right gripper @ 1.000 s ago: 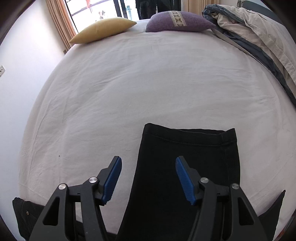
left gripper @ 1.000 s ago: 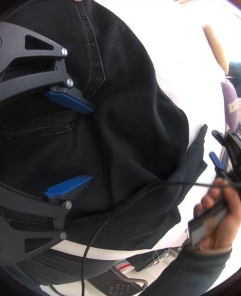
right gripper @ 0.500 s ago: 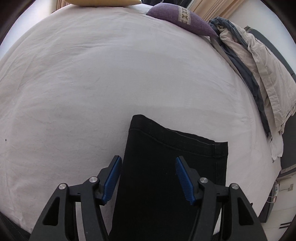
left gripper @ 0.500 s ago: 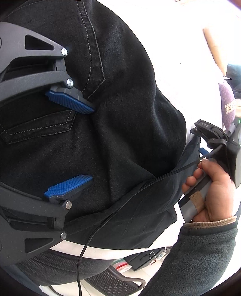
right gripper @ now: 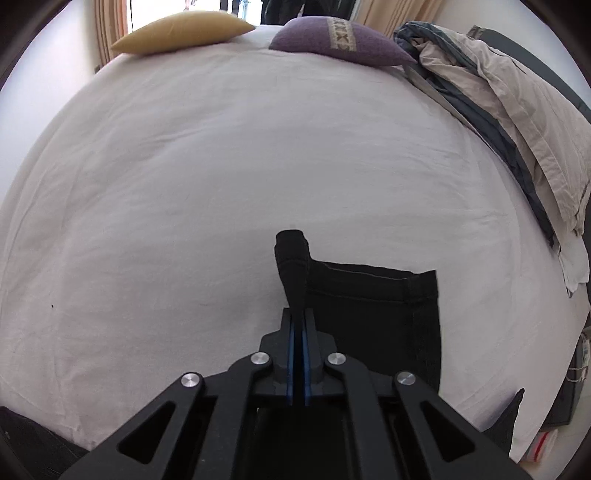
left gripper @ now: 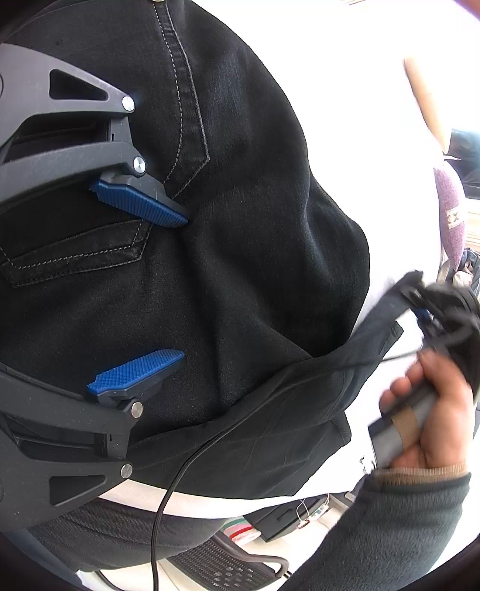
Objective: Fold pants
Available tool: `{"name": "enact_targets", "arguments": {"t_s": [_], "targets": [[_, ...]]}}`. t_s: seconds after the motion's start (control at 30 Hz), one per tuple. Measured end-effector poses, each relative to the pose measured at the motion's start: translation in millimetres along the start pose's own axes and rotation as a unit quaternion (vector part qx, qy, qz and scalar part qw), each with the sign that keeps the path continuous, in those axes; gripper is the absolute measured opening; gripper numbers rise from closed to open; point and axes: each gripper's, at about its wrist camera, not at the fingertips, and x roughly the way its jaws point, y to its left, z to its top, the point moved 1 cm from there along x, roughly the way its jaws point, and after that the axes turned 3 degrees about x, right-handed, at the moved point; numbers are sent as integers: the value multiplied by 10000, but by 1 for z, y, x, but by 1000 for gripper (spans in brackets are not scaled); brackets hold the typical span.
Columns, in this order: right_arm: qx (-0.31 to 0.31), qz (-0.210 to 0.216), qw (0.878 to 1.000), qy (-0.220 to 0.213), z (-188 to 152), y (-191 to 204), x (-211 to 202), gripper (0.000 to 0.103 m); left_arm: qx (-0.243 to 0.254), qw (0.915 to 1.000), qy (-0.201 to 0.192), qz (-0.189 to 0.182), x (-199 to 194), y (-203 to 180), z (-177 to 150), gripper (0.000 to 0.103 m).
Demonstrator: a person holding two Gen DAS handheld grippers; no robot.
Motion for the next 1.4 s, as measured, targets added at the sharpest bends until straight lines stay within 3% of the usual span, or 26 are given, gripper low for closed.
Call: {"name": "enact_targets", "arguments": {"t_s": [0.23,0.4,0.6,0.7,0.9,1.03,1.2,1.4], "targets": [[1215,600,9857,-1000,-15,-101,-76,3,-71,10000,-16,17,0,-2,1,68],[2083,898,9599,-1646,-67,-176,-120,3,-185,9998,-16,31,1,-3,3,68],[3066,984,9235,-2084,-148,-249,-127,3,-95,9996,55,246,4,-9,7,68],[3616,978,9037,-2073,-188,-277,-116,3,-88,9993,77,352,6,-14,9,70],[4909,1227,8499,-1467,-261,-322,-55,3,-166,9986,177,460,14,-19,15,75],[5339,1447,8219,-1358,-288,-332,-35,3,-285,9982,233,471,18,-21,21,79],[5371,1390,8142,-1710,-296,-334,-48,3,-324,9977,300,517,27,-26,28,88],[5424,1247,8069,-1980,-306,-341,-62,3,-397,9976,249,502,37,-29,38,89]]}}
